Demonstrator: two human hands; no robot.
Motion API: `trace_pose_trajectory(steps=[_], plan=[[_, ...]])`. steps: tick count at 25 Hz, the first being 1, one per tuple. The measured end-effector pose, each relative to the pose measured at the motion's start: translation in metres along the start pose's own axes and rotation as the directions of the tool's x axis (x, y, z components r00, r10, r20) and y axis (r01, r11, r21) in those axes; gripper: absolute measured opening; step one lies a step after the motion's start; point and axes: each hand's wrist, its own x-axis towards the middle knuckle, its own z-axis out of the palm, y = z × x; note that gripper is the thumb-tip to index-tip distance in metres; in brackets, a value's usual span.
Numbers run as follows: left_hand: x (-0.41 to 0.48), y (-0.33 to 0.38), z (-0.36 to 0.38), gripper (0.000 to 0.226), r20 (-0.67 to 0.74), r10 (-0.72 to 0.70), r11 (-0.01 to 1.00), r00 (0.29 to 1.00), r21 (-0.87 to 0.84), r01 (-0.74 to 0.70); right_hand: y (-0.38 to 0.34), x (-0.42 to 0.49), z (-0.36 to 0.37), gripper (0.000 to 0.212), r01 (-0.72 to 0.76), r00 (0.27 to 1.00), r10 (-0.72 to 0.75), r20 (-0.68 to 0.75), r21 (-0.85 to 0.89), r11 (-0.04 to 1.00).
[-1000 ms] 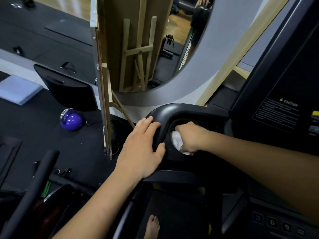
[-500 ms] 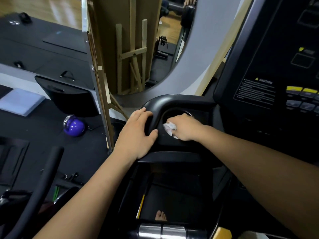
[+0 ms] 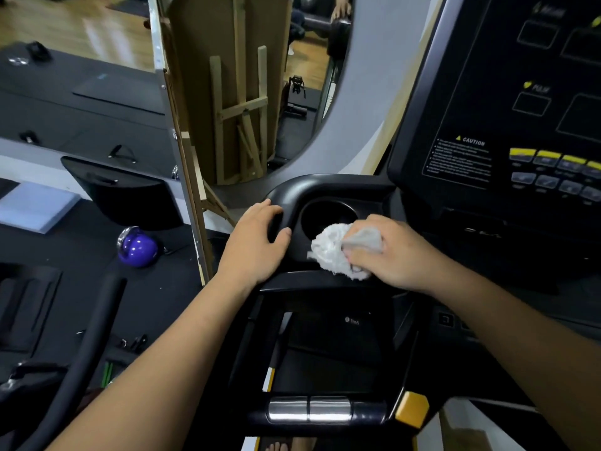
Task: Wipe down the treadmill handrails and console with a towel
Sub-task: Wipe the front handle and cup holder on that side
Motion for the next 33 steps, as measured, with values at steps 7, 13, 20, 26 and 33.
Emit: trace_pose_trajectory(steps=[7,13,20,26,33], plan=[[-0.008,0.002,-0.009,0.018,-0.049,-0.085,0.967,0.995,-0.245,0.070,-0.047,-0.035,0.090,0.026,0.283,0.937,-0.309,-0.165,-0.163,0.945],[-0.032,-0.010,-0.011,0.061,0.230,0.001,0.994,0.973,0.102,-0.025,-0.015,-0.056,0.061,0.059,0.180,0.937,-0.290,-0.197,-0.439,0.881],[-0.040,-0.012,-0.013,0.058,0.192,0.020,0.996,0.981,0.081,-0.036,-0.031,-0.058,0.069,0.024,-0.018,0.954,-0.079,-0.288,-0.319,0.948],[-0.044,-0.007,-0.014,0.056,0.216,0.002,0.995,0.976,0.101,-0.025,-0.017,-0.084,0.081,0.010,0.312,0.938,-0.346,-0.021,-0.386,0.868],[-0.045,-0.006,-0.012,0.056,0.223,-0.027,0.985,0.974,0.171,-0.012,-0.028,-0.060,0.059,0.036,-0.139,0.964,0.084,-0.251,-0.214,0.967]])
